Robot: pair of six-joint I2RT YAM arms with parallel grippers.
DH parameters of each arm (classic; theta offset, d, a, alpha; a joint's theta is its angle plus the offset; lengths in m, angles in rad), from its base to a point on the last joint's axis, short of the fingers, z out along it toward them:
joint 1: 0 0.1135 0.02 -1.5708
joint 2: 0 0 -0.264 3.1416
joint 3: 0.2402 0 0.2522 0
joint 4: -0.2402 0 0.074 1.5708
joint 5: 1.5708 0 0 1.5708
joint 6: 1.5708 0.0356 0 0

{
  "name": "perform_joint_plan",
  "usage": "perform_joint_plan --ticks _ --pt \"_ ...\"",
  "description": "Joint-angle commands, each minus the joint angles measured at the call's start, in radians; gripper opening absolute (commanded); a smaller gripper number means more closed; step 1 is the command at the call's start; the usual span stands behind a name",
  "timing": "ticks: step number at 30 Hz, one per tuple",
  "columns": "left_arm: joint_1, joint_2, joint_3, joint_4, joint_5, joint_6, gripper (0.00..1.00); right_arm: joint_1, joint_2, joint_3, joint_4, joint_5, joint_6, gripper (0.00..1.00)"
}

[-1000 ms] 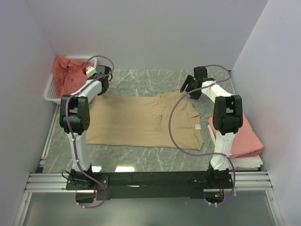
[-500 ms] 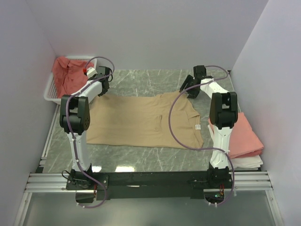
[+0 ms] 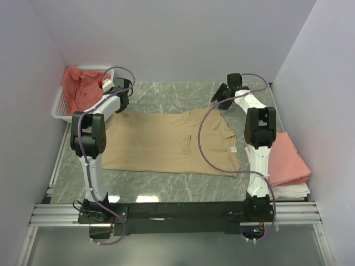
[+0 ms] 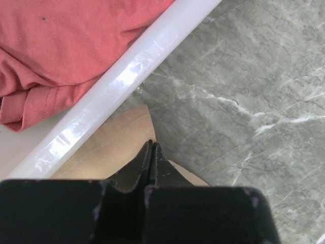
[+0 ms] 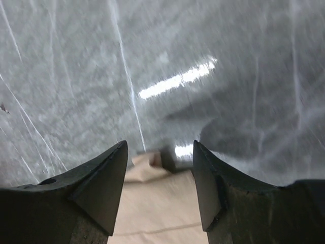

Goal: Fold and stack the t-shirts
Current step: Fold the tshirt

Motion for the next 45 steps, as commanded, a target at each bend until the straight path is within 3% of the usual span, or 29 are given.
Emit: perform_joint_plan --ticks 1,20,24,28,30,45 --pt "-0.005 -0.021 0.019 0.018 0.005 0.014 0.01 0.011 0.030 0.075 -0.008 -0.005 0.008 0.61" --pt "-0.005 -0.007 0.019 0.015 0.010 0.013 0.01 0.064 0.016 -0.034 0.042 0.018 0.015 0.48" --pt "-0.005 -0.004 0.022 0.015 0.008 0.013 0.01 0.064 0.021 -0.026 0.030 0.025 0.015 0.32" --pt "-0.005 -0.004 0.025 0.011 0.004 0.011 0.01 0.063 0.011 -0.022 0.021 0.036 0.012 0.06" --pt "-0.005 -0.006 0.022 0.011 0.001 0.011 0.01 0.061 -0.008 -0.025 0.022 0.053 0.008 0.00" --pt "0.004 -0.037 0.010 0.015 -0.022 0.000 0.01 0.044 -0.191 -0.009 0.071 0.105 -0.047 0.00"
